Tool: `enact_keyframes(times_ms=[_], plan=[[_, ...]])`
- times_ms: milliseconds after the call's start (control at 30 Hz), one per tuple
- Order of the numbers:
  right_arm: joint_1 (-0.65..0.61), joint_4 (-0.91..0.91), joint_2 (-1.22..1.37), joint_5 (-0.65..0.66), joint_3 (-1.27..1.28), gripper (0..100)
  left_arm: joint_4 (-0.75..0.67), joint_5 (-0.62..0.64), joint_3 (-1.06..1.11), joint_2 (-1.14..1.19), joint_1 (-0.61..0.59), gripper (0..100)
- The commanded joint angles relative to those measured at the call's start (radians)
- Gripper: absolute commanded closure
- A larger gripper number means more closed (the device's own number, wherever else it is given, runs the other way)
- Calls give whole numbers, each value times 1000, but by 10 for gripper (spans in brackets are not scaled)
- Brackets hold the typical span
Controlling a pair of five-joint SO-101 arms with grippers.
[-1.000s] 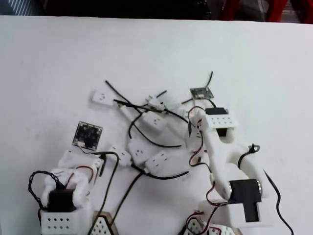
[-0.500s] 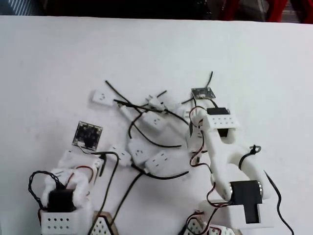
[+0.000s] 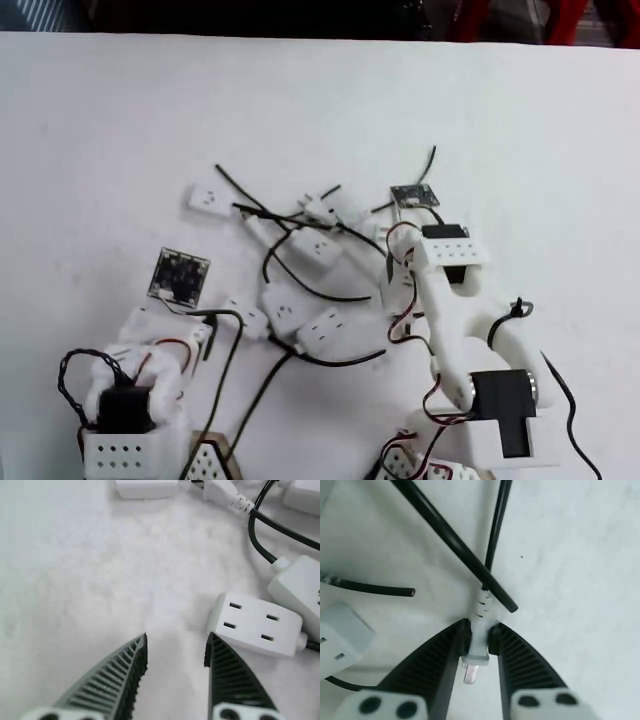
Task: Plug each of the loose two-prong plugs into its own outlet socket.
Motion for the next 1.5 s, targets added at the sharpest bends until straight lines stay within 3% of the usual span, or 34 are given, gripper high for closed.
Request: enact_keyframes(times_ms=[0, 200, 500, 733, 1067, 1200, 1467], plan=[[4, 22, -30, -3, 0, 937, -18, -2, -12, -12, -7, 804], [4, 47, -31, 5, -2, 982, -18, -2, -12, -12, -7, 804], [97, 420, -113, 103, -301, 981, -18, -2, -12, -12, -7, 804], [219, 572, -196, 190, -470, 981, -18, -2, -12, -12, -7, 804], [308, 536, -440, 216, -493, 981, -21, -2, -12, -12, -7, 804], [274, 486, -576, 204, -485, 981, -26, 0, -20, -12, -7, 804], [-31, 292, -733, -112, -319, 981, -258, 9, -21, -12, -7, 804]])
